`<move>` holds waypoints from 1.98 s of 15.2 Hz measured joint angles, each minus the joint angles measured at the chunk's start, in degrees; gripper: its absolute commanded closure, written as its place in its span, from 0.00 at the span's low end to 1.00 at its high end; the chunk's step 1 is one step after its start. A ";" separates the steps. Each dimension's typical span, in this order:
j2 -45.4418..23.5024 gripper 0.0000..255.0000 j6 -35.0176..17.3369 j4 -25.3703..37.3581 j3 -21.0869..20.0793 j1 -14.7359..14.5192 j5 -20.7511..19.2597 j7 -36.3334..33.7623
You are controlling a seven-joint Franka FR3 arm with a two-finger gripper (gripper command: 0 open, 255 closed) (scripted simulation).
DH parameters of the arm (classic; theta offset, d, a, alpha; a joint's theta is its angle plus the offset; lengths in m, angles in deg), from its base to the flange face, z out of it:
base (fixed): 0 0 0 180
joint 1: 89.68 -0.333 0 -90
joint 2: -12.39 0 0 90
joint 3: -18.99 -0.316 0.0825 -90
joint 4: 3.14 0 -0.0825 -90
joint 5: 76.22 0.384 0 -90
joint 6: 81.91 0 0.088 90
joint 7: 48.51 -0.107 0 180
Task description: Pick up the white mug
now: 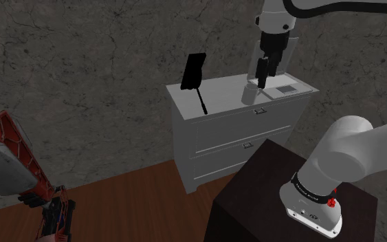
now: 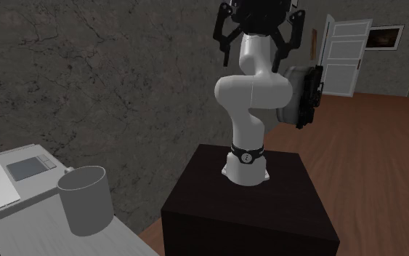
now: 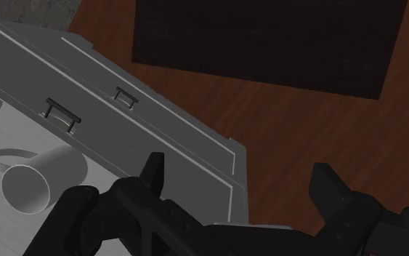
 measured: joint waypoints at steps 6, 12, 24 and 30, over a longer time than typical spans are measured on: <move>-5.55 0.00 -4.65 0.58 3.50 2.02 -1.79 1.75; -14.64 0.00 -12.96 0.90 8.75 4.75 -3.65 4.32; -37.24 0.00 -24.60 10.55 17.97 9.26 -1.91 10.97; -46.45 0.00 -27.79 15.63 20.15 10.99 0.88 13.72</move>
